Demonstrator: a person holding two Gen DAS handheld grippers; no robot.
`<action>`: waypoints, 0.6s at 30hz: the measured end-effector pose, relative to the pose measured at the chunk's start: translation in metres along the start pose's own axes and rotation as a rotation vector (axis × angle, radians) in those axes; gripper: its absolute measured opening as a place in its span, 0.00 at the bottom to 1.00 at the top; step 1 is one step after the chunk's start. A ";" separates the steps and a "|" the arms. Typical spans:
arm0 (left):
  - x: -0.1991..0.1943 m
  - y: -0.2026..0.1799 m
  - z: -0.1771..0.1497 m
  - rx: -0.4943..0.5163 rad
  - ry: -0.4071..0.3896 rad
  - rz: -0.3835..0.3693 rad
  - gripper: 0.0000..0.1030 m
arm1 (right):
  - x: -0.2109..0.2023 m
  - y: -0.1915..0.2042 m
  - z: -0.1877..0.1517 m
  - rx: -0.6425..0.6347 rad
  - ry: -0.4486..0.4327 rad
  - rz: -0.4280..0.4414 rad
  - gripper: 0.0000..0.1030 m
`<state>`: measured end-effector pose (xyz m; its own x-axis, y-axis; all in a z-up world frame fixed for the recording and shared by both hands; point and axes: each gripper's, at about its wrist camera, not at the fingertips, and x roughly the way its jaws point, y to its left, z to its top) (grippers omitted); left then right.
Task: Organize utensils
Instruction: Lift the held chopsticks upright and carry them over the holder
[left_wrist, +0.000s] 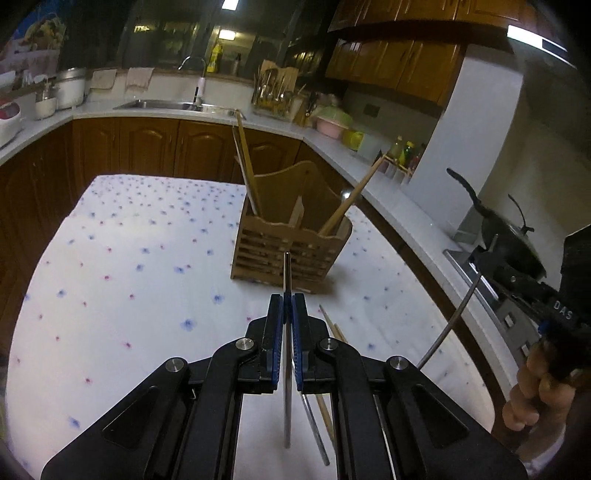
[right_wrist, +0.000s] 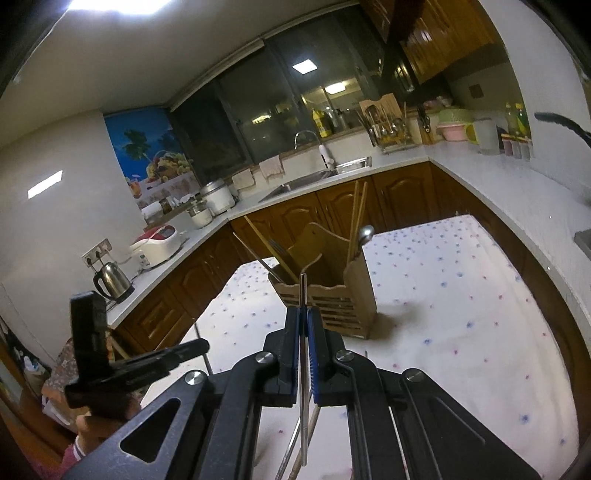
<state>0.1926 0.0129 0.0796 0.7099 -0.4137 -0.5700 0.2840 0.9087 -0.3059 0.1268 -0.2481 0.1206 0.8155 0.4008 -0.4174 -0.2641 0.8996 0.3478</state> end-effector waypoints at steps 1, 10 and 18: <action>-0.002 0.000 0.001 -0.003 -0.004 0.000 0.04 | 0.001 0.001 0.001 -0.002 -0.002 0.000 0.04; -0.009 0.003 0.005 -0.003 -0.027 0.001 0.04 | 0.004 0.005 0.003 -0.009 -0.001 0.001 0.04; -0.011 0.004 0.015 -0.009 -0.057 0.000 0.04 | 0.005 0.005 0.003 -0.007 0.001 0.000 0.04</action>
<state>0.1951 0.0220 0.0963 0.7455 -0.4094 -0.5259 0.2781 0.9082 -0.3128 0.1317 -0.2424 0.1226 0.8152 0.4007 -0.4183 -0.2675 0.9009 0.3417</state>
